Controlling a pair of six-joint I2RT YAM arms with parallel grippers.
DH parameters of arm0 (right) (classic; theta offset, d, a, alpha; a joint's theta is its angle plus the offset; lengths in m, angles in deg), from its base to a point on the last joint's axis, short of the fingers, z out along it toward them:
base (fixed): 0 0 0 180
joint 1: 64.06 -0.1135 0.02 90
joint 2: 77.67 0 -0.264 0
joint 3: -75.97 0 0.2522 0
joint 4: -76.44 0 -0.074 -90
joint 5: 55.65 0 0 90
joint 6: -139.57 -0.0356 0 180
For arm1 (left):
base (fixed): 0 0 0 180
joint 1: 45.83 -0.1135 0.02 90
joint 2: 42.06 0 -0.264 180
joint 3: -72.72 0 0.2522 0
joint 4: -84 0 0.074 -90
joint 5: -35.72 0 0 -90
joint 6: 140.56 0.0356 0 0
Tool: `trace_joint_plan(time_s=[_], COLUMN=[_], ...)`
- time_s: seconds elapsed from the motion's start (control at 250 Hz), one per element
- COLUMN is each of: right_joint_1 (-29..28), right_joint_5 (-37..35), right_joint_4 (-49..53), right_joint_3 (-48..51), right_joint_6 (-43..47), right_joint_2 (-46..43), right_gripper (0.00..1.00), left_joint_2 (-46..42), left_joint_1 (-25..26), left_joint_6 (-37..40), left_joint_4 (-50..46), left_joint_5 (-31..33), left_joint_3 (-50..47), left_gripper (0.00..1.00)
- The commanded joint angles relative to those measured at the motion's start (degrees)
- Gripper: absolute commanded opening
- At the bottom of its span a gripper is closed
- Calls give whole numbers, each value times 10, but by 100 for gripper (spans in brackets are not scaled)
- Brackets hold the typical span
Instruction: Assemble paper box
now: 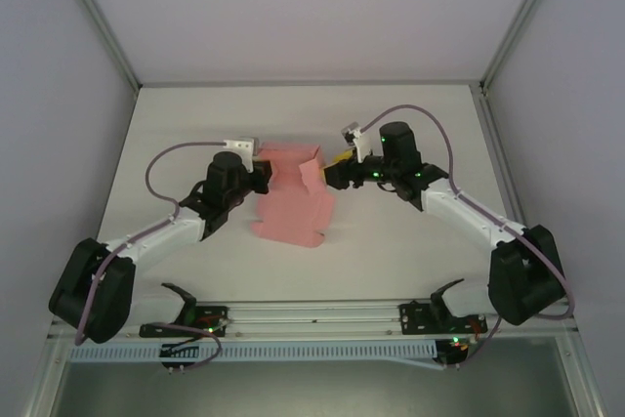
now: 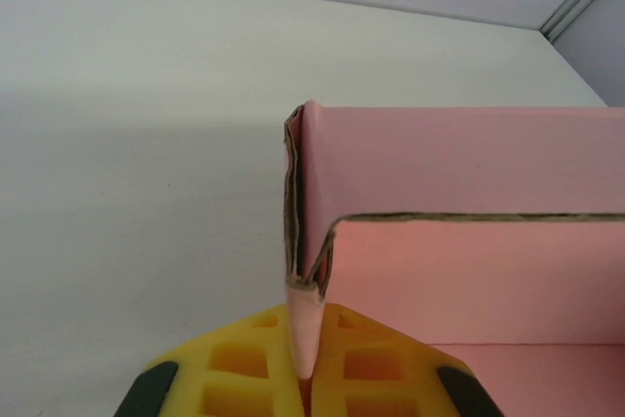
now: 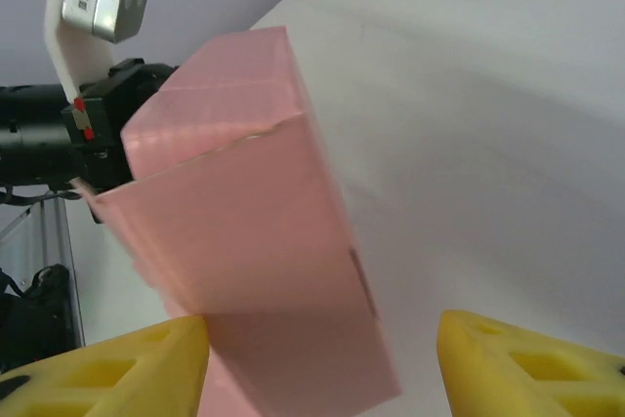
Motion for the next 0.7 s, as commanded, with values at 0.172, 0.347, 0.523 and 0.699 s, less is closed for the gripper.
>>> trace_joint_plan(time_s=[0.172,0.347,0.523,0.699], right_joint_1=[-36,-44,-45,-46], right_joint_5=[-160,-164,-96,-101], right_joint_4=[14,30,19,34], right_joint_3=[-34,-26,3,-6], right_joint_6=[0,2,7,20], right_joint_2=[29,-4,-33,-22], right_gripper=[58,64,68,68], left_joint_2=[-9,-10,-3,-11], left_joint_1=[0,0,0,1], left_joint_6=[2,-4,-9,0], left_joint_4=[15,-18,-17,-11], left_joint_5=[-21,22,22,4], left_joint_3=[14,20,22,20], left_gripper=[0,0,0,0])
